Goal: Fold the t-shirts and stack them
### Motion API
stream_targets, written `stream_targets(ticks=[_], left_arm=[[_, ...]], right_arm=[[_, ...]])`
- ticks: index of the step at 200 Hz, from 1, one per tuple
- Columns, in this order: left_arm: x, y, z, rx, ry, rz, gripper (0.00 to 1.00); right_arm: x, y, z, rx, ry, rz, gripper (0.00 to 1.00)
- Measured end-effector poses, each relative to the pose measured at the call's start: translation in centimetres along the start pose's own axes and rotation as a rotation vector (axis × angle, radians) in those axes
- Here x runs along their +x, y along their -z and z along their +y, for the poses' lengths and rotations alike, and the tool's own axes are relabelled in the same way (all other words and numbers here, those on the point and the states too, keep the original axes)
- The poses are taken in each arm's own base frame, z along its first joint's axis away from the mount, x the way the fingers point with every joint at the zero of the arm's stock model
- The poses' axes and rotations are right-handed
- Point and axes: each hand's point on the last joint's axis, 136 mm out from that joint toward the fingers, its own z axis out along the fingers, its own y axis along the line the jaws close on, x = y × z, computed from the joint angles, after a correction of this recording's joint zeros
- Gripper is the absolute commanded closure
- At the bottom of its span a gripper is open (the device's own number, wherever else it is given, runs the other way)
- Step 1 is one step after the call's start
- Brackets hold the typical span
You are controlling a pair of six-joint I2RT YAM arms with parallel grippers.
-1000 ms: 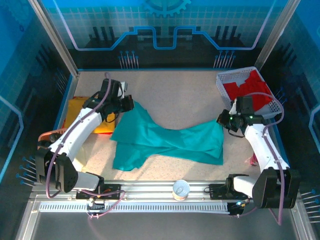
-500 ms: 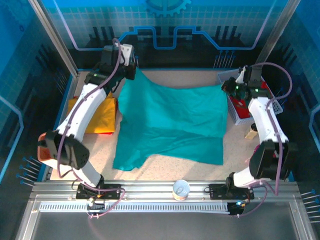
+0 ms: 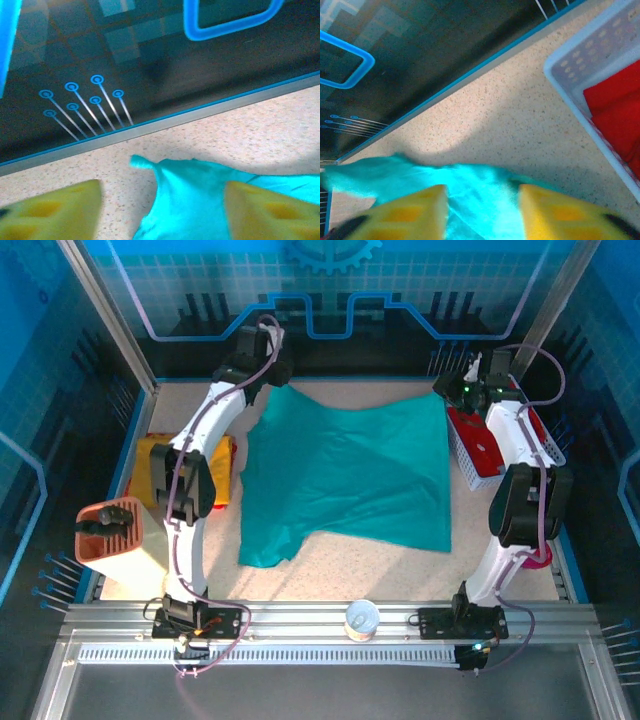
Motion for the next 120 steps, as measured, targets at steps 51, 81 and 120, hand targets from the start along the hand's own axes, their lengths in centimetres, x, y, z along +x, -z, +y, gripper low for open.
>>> stream_targets(ticks=[51, 81, 120], left_arm=[[2.0, -0.1, 3.0, -0.117, 0.091, 0.105, 0.01], [6.0, 2.1, 3.9, -0.128, 0.187, 0.221, 0.02], [11.1, 9.2, 2.7, -0.084, 0.337, 0.334, 0.10]], right_arm=[[0.8, -0.4, -0.1, 0.017, 0.026, 0.061, 0.00], [4.0, -0.2, 0.1, 0.038, 0.055, 0.125, 0.00], [11.2, 2.8, 1.3, 0.068, 0.132, 0.229, 0.00]])
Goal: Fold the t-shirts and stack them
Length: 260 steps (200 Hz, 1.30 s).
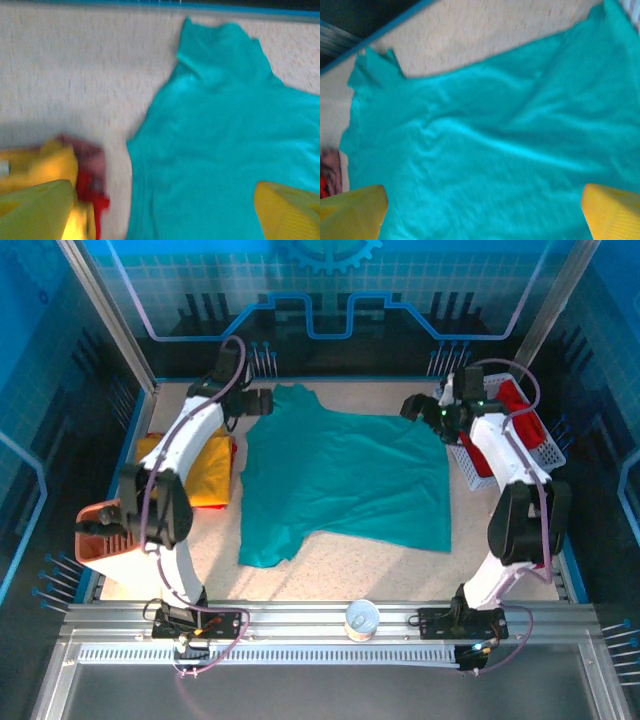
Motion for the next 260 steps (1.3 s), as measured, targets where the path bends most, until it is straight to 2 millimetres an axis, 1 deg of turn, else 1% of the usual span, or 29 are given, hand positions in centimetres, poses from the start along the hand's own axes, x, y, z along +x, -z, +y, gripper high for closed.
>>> stream_targets(ticks=[12, 29, 50, 65, 76, 87, 94, 111, 133, 150, 162, 177, 197, 214, 233, 243, 260], left_arm=[[2.6, 1.9, 0.5, 0.016, 0.041, 0.030, 0.11], [6.1, 4.1, 1.1, 0.039, 0.084, 0.080, 0.14], [10.4, 5.4, 1.3, 0.067, 0.127, 0.163, 0.17], [14.3, 6.0, 1.3, 0.083, 0.153, 0.228, 0.17], [17.4, 6.8, 1.3, 0.090, 0.167, 0.284, 0.17], [19.9, 7.7, 1.3, 0.095, 0.183, 0.329, 0.17], [21.2, 8.2, 1.4, 0.095, 0.192, 0.352, 0.17], [23.4, 9.2, 1.5, 0.092, 0.216, 0.379, 0.17], [26.3, 9.8, 1.5, 0.084, 0.235, 0.427, 0.17], [28.9, 10.0, 1.4, 0.063, 0.231, 0.483, 0.19], [30.2, 10.2, 1.1, 0.051, 0.223, 0.516, 0.21], [31.1, 10.3, 0.9, 0.046, 0.236, 0.535, 0.23], [32.3, 9.8, 1.3, 0.021, 0.274, 0.555, 0.24], [33.6, 9.4, 1.8, -0.006, 0.298, 0.579, 0.24], [34.7, 9.1, 2.3, -0.030, 0.319, 0.599, 0.30], [35.0, 9.0, 2.4, -0.037, 0.335, 0.601, 0.37], [35.5, 8.6, 2.3, -0.032, 0.346, 0.603, 0.43]], right_arm=[[2.2, 1.1, 0.2, -0.003, 0.015, 0.016, 0.00], [5.0, 2.9, -0.6, -0.002, 0.012, 0.026, 0.00], [8.3, 4.4, -1.7, 0.004, 0.014, 0.047, 0.00], [10.6, 5.6, -2.6, 0.022, 0.022, 0.066, 0.00], [11.8, 6.3, -3.3, 0.039, 0.026, 0.072, 0.00], [13.1, 7.0, -3.9, 0.057, 0.029, 0.079, 0.00], [13.7, 7.1, -4.3, 0.064, 0.028, 0.085, 0.00], [15.8, 6.7, -5.5, 0.083, 0.007, 0.119, 0.05], [20.1, 5.2, -8.3, 0.141, -0.062, 0.216, 0.11], [22.6, 5.0, -10.2, 0.200, -0.107, 0.266, 0.15], [23.2, 5.3, -11.2, 0.237, -0.140, 0.269, 0.18], [22.8, 5.7, -12.0, 0.262, -0.178, 0.239, 0.22], [22.4, 6.0, -12.5, 0.278, -0.215, 0.206, 0.23], [22.9, 6.0, -13.2, 0.299, -0.244, 0.204, 0.24], [23.4, 6.0, -14.3, 0.334, -0.278, 0.207, 0.27], [23.5, 6.0, -14.7, 0.349, -0.295, 0.201, 0.30], [23.7, 6.1, -15.4, 0.367, -0.330, 0.190, 0.34]])
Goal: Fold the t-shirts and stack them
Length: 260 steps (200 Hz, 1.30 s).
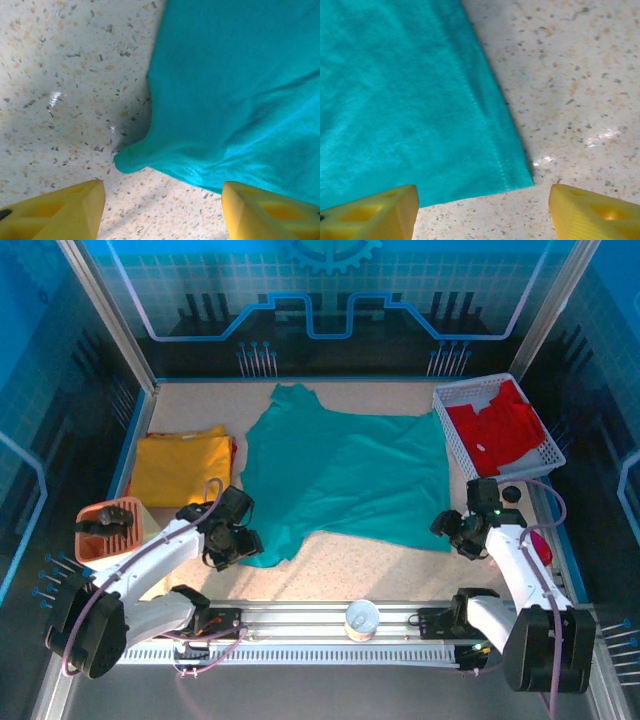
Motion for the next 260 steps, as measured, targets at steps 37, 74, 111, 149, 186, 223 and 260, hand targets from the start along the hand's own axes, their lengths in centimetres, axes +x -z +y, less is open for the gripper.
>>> stream_targets(ticks=[37, 74, 111, 149, 186, 223, 260], left_arm=[[0.5, -2.1, 0.4, -0.021, 0.010, 0.037, 0.46], [0.4, -2.7, 0.5, -0.029, 0.010, 0.042, 0.48], [0.4, -2.9, 0.7, -0.043, 0.011, 0.043, 0.52], [0.4, -2.9, 1.0, -0.057, 0.002, 0.040, 0.58], [0.3, -2.9, 1.1, -0.071, -0.009, 0.037, 0.65], [0.3, -2.9, 1.5, -0.092, -0.034, 0.036, 0.72], [0.2, -2.8, 1.8, -0.106, -0.058, 0.035, 0.86]], right_arm=[[0.1, -1.0, -1.1, 0.021, -0.047, 0.003, 0.42], [-0.1, -2.2, -0.8, 0.007, -0.055, 0.023, 0.48], [-0.6, -2.9, 0.1, -0.028, -0.053, 0.028, 0.53], [-0.8, -3.3, 0.6, -0.053, -0.051, 0.035, 0.58], [-1.0, -3.8, 1.0, -0.066, -0.050, 0.041, 0.60], [-1.1, -3.9, 1.2, -0.075, -0.049, 0.040, 0.55], [-1.3, -3.2, 1.1, -0.066, -0.035, 0.029, 0.19]])
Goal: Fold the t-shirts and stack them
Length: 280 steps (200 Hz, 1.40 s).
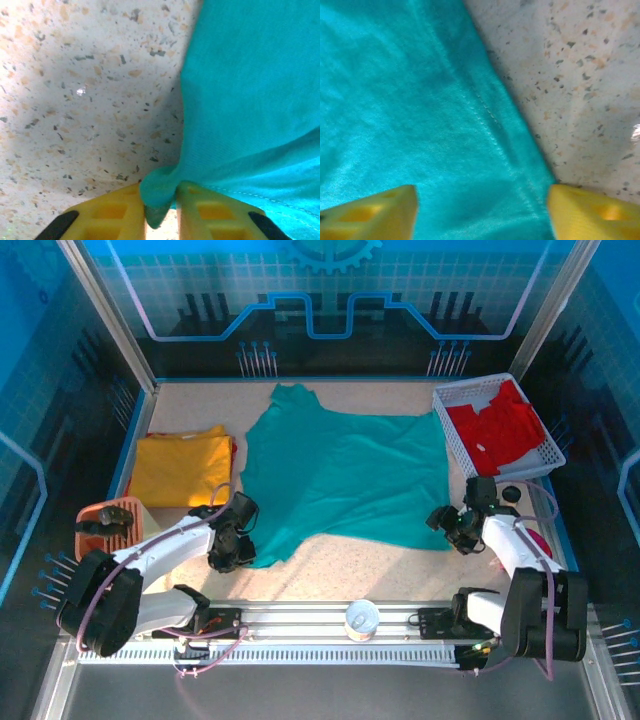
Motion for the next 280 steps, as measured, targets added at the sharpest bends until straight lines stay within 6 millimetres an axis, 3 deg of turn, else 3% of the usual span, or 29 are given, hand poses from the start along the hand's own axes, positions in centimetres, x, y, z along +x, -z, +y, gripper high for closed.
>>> stream_targets(ticks=[22, 53, 109, 161, 175, 198, 248, 256, 280], left_arm=[[-0.1, 0.1, -0.1, 0.001, -0.008, -0.003, 0.95], [-0.4, 0.2, -0.6, 0.021, -0.018, -0.011, 1.00], [-2.3, 0.9, -4.7, 0.182, -0.046, -0.085, 1.00], [-2.6, 1.1, -5.2, 0.202, -0.051, -0.098, 1.00], [-2.6, 1.1, -5.3, 0.203, -0.053, -0.098, 1.00], [-2.7, 1.3, -5.4, 0.211, -0.054, -0.105, 1.00], [-2.8, 1.8, -5.7, 0.230, -0.058, -0.115, 1.00], [-2.8, 1.8, -5.8, 0.231, -0.058, -0.113, 1.00], [-2.8, 1.9, -5.9, 0.237, -0.059, -0.114, 1.00]], right_arm=[[0.2, 0.9, -0.9, 0.042, -0.002, -0.023, 0.16], [0.5, 1.3, -1.5, 0.067, -0.006, -0.026, 0.19], [1.9, 0.0, -2.0, 0.123, 0.012, 0.045, 0.32], [1.9, -0.4, -3.0, 0.188, -0.001, 0.047, 0.53], [1.9, -0.3, -3.3, 0.207, -0.001, 0.050, 0.67], [1.8, -0.1, -3.8, 0.246, -0.004, 0.057, 0.80], [1.9, -0.3, -2.8, 0.239, 0.040, 0.060, 0.93], [1.9, -0.3, -2.7, 0.235, 0.043, 0.057, 1.00], [2.0, -0.6, -1.2, 0.164, 0.056, 0.064, 1.00]])
